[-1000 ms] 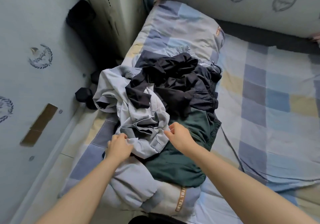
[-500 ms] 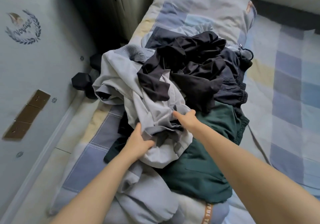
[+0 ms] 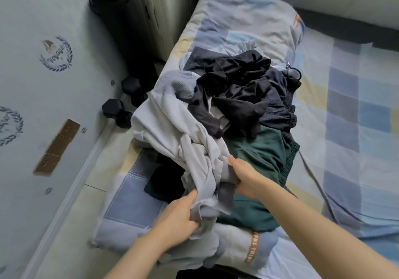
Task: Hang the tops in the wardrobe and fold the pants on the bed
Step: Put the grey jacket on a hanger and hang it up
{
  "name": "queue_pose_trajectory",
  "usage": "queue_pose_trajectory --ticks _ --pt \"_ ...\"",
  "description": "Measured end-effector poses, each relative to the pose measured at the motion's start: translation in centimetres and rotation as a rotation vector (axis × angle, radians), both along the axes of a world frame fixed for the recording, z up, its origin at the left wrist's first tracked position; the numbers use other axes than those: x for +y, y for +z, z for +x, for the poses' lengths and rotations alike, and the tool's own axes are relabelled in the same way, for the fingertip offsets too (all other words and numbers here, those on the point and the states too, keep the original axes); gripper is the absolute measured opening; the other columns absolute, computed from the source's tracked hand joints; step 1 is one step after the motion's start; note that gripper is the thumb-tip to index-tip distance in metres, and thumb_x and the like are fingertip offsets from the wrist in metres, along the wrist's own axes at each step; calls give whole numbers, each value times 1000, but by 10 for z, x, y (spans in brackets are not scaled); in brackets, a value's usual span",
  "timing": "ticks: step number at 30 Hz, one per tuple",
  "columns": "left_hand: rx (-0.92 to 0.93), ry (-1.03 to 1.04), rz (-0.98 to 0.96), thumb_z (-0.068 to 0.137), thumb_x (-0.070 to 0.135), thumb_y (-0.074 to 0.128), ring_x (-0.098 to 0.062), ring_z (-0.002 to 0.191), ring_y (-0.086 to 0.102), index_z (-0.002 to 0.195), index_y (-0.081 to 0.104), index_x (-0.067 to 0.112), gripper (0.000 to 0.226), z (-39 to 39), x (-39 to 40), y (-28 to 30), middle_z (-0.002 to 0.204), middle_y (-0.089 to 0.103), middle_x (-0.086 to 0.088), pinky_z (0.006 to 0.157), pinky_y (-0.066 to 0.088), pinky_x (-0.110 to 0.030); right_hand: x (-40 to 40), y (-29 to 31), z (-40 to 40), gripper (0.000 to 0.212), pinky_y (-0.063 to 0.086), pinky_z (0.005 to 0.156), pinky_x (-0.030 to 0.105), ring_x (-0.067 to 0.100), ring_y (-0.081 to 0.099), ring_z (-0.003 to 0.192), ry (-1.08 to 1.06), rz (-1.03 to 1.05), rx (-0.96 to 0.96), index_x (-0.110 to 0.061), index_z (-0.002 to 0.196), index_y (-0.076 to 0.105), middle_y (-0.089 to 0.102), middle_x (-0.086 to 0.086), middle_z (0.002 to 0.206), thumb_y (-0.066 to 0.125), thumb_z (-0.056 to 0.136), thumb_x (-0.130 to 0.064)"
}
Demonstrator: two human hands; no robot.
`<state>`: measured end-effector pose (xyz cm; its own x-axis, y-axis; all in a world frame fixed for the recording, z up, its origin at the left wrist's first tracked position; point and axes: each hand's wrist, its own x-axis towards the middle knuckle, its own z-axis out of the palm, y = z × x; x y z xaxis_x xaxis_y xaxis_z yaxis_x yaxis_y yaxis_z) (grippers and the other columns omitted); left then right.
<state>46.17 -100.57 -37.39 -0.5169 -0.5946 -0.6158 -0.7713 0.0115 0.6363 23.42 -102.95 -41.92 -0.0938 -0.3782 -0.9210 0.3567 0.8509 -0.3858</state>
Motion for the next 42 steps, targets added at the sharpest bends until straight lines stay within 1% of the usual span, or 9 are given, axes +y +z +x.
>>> queue_pose_trajectory --ticks 2,5,8,13,17,24,30,38,42 --pt "10 -58 -51 76 25 54 -18 109 59 126 44 40 54 -2 12 21 119 63 13 88 49 -38 17 25 10 33 55 61 36 25 70 68 8 8 -56 -12 90 62 73 9 83 58 91 -45" --pt "4 -114 -85 75 20 52 -21 105 56 109 47 31 36 -5 28 57 112 61 7 85 47 -37 42 67 18 17 38 63 34 28 49 64 144 -52 149 -4 70 54 51 16 67 55 85 -10" --pt "-6 -101 -92 75 23 54 -19 100 58 104 47 27 30 0 41 83 107 60 8 83 48 -38 62 109 5 27 43 65 34 27 56 66 0 -67 223 -2 66 66 63 18 69 51 88 -5" --pt "21 174 7 75 32 67 -11 94 62 109 50 38 38 17 58 114 99 66 14 72 47 -18 93 192 -17 23 41 72 34 24 54 78 -155 -224 345 2 87 61 62 13 83 50 92 -17" --pt "93 500 109 79 12 79 -9 87 64 101 60 17 29 36 63 125 92 68 8 62 45 -10 127 257 -21 22 50 77 40 25 63 83 -308 -351 390 -15 87 71 71 9 90 50 94 -14" --pt "49 687 -55 84 6 73 -28 85 61 93 63 11 14 62 48 146 88 66 -8 66 41 -33 185 336 -35 28 54 68 32 19 64 73 -617 -498 506 -18 86 68 70 6 82 46 93 -2" --pt "327 801 -66 87 5 67 -25 84 58 78 61 18 17 45 27 180 81 65 -7 75 46 -34 249 348 -53 21 55 71 26 15 64 79 -797 -475 692 -17 90 68 69 4 89 52 93 -5" --pt "764 412 -104 84 18 68 -10 68 57 81 61 27 12 -23 39 293 72 62 4 63 49 -24 307 306 -43 24 47 76 32 25 59 95 -613 -181 656 -11 110 65 64 12 108 53 91 -1" --pt "844 -53 -21 79 16 67 -9 60 46 77 59 26 13 -68 88 340 64 53 9 56 38 -23 301 325 -27 20 44 69 29 20 54 80 -540 -61 440 -13 96 67 58 8 89 52 96 -27"
